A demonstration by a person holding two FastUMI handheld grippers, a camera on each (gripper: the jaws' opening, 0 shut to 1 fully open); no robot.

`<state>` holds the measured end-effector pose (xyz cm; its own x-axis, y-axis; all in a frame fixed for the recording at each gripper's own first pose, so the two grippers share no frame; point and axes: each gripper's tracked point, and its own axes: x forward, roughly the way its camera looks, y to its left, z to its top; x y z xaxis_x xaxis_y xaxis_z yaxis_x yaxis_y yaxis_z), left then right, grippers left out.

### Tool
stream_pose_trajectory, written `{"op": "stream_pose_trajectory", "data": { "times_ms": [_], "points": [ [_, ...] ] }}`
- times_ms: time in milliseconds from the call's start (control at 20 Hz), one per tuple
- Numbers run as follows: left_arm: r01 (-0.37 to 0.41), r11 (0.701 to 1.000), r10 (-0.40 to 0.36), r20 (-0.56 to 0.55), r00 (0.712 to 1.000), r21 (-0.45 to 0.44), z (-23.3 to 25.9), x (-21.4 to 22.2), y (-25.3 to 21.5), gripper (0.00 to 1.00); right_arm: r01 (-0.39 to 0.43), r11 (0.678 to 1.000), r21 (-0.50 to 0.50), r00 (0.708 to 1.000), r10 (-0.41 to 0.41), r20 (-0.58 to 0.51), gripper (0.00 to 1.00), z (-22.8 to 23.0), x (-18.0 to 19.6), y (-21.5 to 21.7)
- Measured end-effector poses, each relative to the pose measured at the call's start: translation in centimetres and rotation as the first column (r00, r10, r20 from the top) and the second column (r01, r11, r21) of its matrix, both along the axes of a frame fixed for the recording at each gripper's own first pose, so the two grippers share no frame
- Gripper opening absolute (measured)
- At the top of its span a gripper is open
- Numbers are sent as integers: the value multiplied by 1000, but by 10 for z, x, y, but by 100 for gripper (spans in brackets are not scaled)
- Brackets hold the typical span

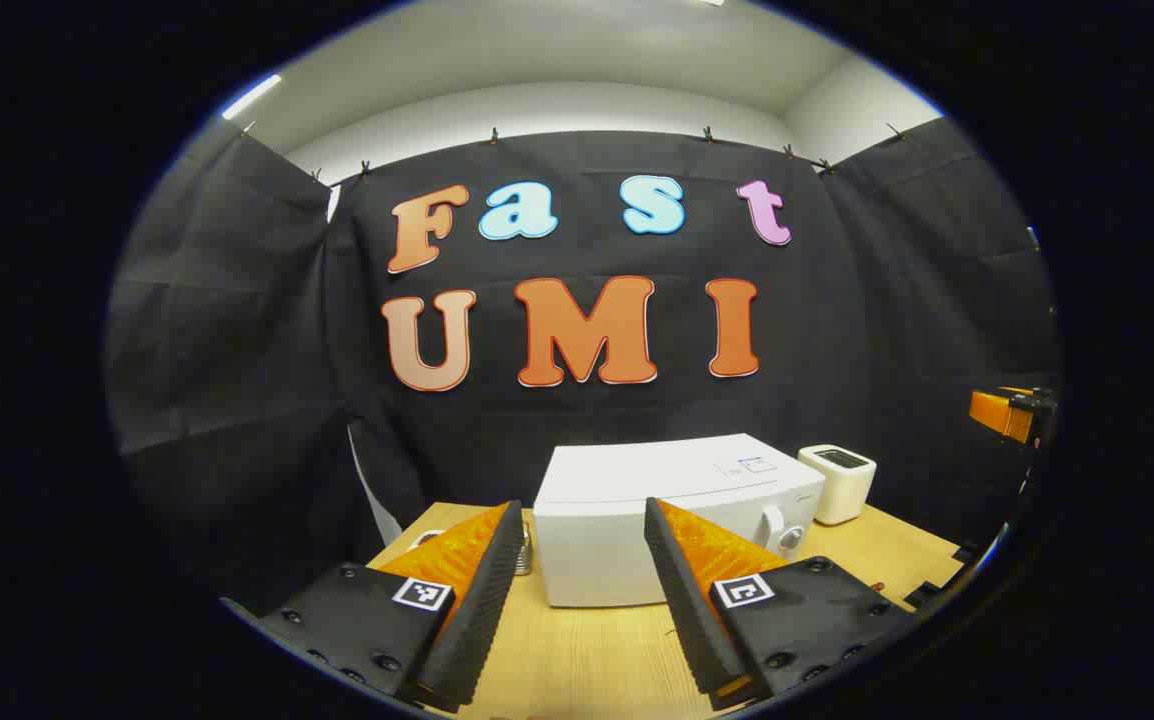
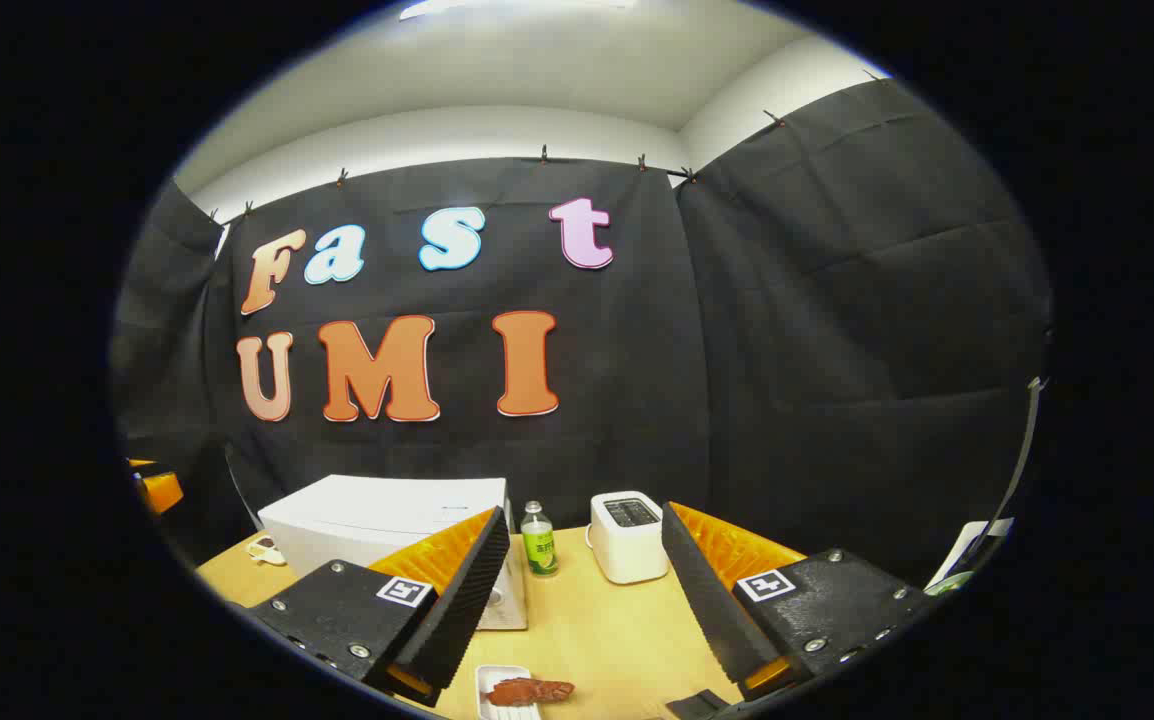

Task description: Open the microwave oven with the left hand, put the food in, and close the microwave oven.

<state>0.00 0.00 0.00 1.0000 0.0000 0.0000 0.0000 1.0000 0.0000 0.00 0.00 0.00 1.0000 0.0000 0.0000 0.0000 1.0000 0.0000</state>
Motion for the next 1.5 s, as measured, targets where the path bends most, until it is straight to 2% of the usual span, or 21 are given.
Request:
{"op": "stream_pose_trajectory", "data": {
  "times_ms": [150, 200, 250, 350, 400, 450, 500, 550, 750, 900, 950, 1050, 1100, 1150, 1200, 1300, 1350, 1500],
  "points": [
    [-17, 999, 16, -25, 1000, -51, 1, -3, 7, 77, -18, 1000, 2, 1000, 18, 8, 95, 12, 0, 6],
    [-26, 998, 25, -29, 999, -54, 4, -3, 10, 77, -27, 1000, 12, 1000, 27, 7, 100, 15, 1, 8],
    [-39, 998, 37, -26, 999, -50, 9, -3, 13, 80, -33, 999, 21, 999, 34, -8, 95, 13, 3, 8],
    [-62, 998, 62, 1, 998, -33, 22, -3, 16, 77, -53, 998, 37, 997, 55, -48, 95, 10, 6, 8],
    [-76, 997, 76, 11, 997, -24, 26, -3, 17, 77, -61, 997, 41, 996, 63, -58, 100, 10, 7, 6],
    [-84, 996, 84, 19, 996, -21, 29, -4, 16, 77, -62, 997, 39, 996, 64, -59, 95, 11, 11, 3],
    [-90, 996, 91, 23, 996, -24, 32, -5, 14, 77, -58, 998, 31, 997, 60, -58, 100, 11, 13, -1],
    [-93, 995, 93, 23, 995, -31, 34, -5, 11, 77, -57, 998, 17, 997, 58, -57, 95, 10, 15, -5],
    [-89, 995, 90, 16, 996, -45, 35, -4, -1, 76, -71, 997, -44, 997, 69, -42, 95, 18, 20, -12],
    [-89, 995, 89, 15, 996, -40, 36, -1, -12, 84, -81, 995, -59, 996, 79, -34, 95, 22, 25, -17],
    [-86, 996, 87, 12, 996, -37, 34, 1, -17, 76, -84, 995, -61, 996, 82, -30, 95, 23, 26, -18],
    [-73, 996, 73, 5, 997, -41, 29, 6, -27, 84, -88, 994, -67, 996, 86, -26, 95, 25, 30, -22],
    [-64, 997, 64, 5, 998, -50, 25, 10, -34, 84, -89, 994, -69, 996, 87, -26, 95, 25, 32, -23],
    [-42, 997, 43, 7, 999, -64, 22, 11, -43, 77, -92, 993, -71, 996, 90, -28, 95, 23, 33, -24],
    [-24, 997, 25, 6, 1000, -77, 17, 15, -53, 80, -94, 993, -71, 995, 92, -30, 95, 23, 35, -25],
    [4, 997, -3, 11, 1000, -79, 6, 24, -72, 81, -97, 993, -74, 995, 95, -37, 95, 21, 38, -26],
    [20, 997, -19, 15, 1000, -71, 1, 31, -83, 76, -99, 992, -76, 994, 96, -44, 95, 18, 40, -28],
    [77, 994, -77, -1, 997, -74, -26, 52, -125, 80, -110, 992, -64, 992, 106, -66, 95, 14, 43, -28]
  ]
}}
